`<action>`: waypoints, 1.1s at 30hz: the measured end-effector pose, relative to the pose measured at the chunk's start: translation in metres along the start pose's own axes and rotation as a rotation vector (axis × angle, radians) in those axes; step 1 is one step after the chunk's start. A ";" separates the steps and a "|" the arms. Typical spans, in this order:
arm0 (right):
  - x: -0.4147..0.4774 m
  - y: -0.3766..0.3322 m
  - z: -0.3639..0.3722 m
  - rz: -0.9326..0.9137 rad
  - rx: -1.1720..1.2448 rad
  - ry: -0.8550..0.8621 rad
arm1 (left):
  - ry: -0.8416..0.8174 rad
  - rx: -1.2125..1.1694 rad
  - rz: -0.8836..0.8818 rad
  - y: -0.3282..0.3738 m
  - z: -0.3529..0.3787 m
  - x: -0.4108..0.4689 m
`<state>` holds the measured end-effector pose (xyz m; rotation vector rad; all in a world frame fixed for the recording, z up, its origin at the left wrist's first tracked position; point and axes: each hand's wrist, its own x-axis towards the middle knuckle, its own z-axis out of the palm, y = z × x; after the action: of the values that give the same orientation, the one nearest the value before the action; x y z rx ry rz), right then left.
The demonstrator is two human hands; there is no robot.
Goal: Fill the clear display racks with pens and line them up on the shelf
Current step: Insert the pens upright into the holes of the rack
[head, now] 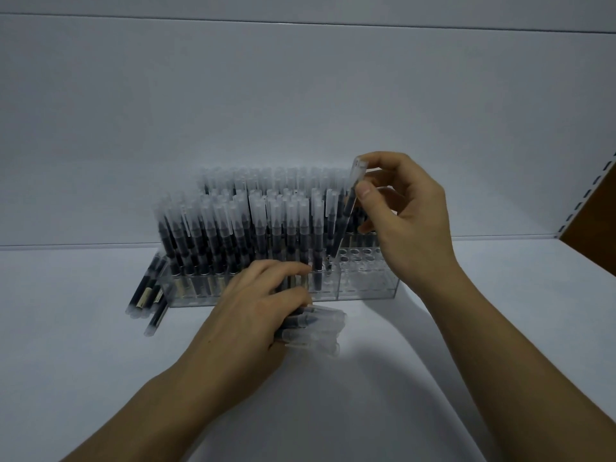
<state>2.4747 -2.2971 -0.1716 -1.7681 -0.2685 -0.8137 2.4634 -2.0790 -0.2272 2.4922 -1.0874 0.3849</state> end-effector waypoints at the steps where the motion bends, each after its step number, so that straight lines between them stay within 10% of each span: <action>1: 0.000 0.001 0.000 -0.002 -0.005 -0.004 | 0.001 0.004 0.001 0.000 0.000 0.000; 33: -0.017 0.002 0.014 -0.072 -0.322 -0.110 | 0.308 -0.345 -0.094 0.007 -0.007 -0.001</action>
<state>2.4686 -2.2815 -0.1855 -2.1193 -0.2864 -0.8479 2.4570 -2.0792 -0.2197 2.0882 -0.8303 0.4880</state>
